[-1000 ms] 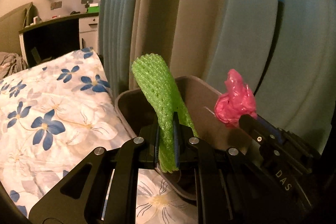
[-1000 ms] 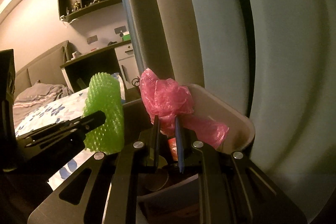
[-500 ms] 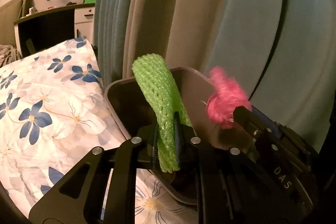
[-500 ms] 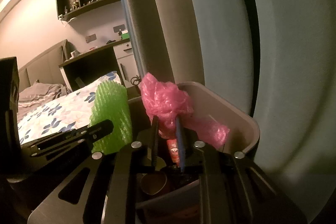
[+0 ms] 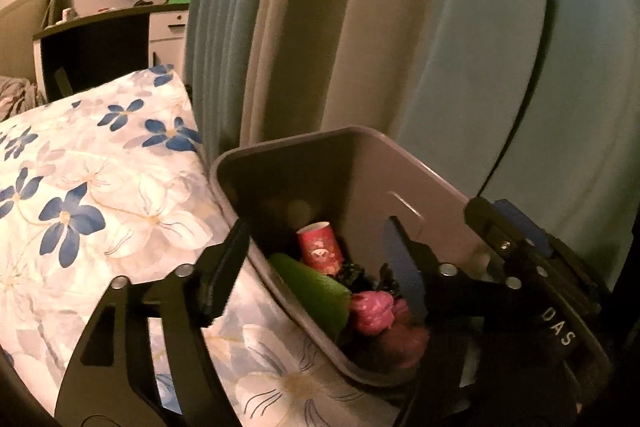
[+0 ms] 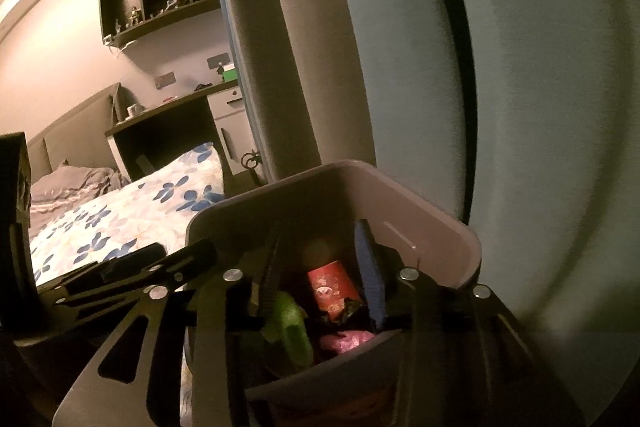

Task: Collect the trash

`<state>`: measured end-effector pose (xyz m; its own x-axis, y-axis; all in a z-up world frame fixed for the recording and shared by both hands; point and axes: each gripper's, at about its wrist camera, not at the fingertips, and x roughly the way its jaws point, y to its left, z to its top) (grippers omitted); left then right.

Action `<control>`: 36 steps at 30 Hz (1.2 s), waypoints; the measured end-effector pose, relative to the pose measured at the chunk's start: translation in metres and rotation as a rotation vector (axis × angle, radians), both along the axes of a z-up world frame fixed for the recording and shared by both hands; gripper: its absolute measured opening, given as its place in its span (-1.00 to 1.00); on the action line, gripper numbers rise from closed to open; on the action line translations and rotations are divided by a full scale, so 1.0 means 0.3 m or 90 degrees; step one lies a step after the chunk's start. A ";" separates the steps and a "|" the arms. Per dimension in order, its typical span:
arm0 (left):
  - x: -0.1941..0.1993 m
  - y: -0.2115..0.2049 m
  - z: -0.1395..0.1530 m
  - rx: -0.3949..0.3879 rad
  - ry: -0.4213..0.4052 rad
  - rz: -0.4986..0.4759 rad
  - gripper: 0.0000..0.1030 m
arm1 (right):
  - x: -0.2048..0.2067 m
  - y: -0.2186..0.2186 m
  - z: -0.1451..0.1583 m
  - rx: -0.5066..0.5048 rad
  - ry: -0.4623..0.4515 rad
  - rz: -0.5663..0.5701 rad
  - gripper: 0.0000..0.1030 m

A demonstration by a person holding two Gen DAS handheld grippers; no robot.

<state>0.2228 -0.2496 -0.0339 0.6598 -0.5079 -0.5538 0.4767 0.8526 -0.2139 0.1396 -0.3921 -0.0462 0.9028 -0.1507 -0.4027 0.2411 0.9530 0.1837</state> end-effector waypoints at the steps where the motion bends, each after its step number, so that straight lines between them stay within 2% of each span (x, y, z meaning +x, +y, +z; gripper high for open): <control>1: -0.005 0.008 0.002 0.003 -0.006 0.007 0.48 | -0.004 -0.003 0.000 0.000 -0.001 -0.002 -0.12; 5: -0.025 0.047 0.021 0.017 -0.027 0.043 0.70 | -0.021 0.005 0.008 -0.003 -0.003 -0.013 0.10; 7: -0.041 0.077 0.035 0.028 -0.040 0.069 0.77 | -0.035 0.022 0.014 -0.003 -0.007 -0.016 0.36; 10: -0.072 0.137 0.060 0.047 -0.062 0.116 0.88 | -0.055 0.055 0.022 -0.015 -0.013 -0.014 0.65; 14: -0.134 0.227 0.089 0.064 -0.088 0.165 0.89 | -0.079 0.123 0.037 -0.046 -0.014 -0.004 0.78; 15: -0.154 0.253 0.094 0.069 -0.095 0.177 0.89 | -0.088 0.143 0.041 -0.054 -0.018 -0.003 0.87; 18: -0.210 0.326 0.113 0.073 -0.110 0.207 0.89 | -0.116 0.189 0.055 -0.060 -0.028 0.008 0.89; 36: -0.512 0.624 0.162 0.071 -0.140 0.269 0.89 | -0.341 0.482 0.119 -0.115 -0.053 0.037 0.89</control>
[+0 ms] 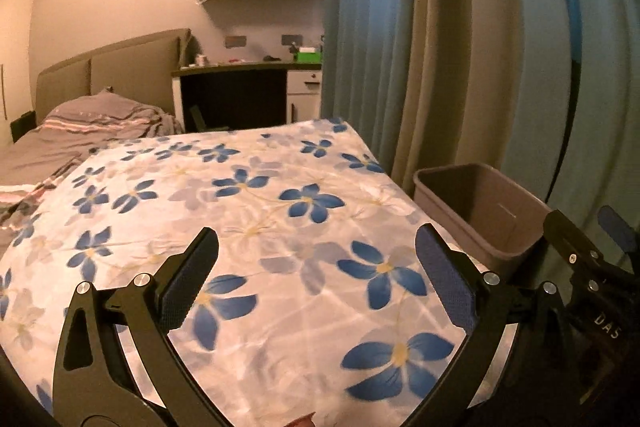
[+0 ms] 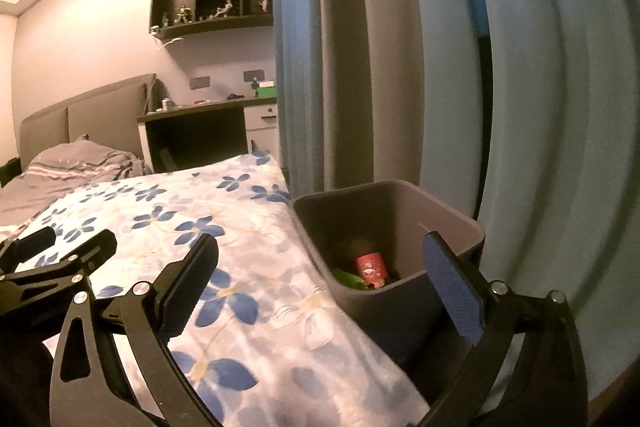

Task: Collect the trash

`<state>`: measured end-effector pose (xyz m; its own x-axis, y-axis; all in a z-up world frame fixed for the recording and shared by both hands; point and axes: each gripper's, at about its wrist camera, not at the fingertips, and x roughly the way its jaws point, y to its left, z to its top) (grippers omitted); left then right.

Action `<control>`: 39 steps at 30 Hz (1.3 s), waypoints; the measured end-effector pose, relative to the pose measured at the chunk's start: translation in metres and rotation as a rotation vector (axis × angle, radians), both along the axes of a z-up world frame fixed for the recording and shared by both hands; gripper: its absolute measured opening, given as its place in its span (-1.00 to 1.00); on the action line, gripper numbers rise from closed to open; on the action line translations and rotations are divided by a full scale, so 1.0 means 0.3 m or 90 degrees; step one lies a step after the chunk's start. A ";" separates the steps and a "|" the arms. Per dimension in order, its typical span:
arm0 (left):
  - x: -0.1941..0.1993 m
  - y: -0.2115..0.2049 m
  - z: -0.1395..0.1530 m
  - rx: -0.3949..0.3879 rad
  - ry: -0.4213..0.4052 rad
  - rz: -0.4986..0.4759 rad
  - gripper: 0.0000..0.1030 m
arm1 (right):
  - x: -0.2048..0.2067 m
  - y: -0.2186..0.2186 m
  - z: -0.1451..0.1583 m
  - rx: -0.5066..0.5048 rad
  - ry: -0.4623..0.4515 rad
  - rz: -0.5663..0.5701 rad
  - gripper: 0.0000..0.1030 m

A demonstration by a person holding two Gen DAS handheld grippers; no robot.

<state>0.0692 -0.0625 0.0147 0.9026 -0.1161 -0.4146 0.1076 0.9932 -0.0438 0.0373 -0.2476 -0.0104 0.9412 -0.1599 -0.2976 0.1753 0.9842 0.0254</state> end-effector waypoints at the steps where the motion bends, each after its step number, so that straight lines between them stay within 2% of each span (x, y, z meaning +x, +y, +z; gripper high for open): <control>1: -0.014 0.015 0.002 0.001 0.000 0.006 0.89 | -0.010 0.014 0.002 -0.001 0.000 0.004 0.89; 16: -0.120 0.154 0.016 -0.015 -0.013 0.046 0.89 | -0.076 0.137 0.016 -0.018 -0.013 0.033 0.89; 39: -0.126 0.167 0.022 -0.019 -0.013 0.052 0.89 | -0.080 0.170 0.019 -0.022 -0.019 0.044 0.89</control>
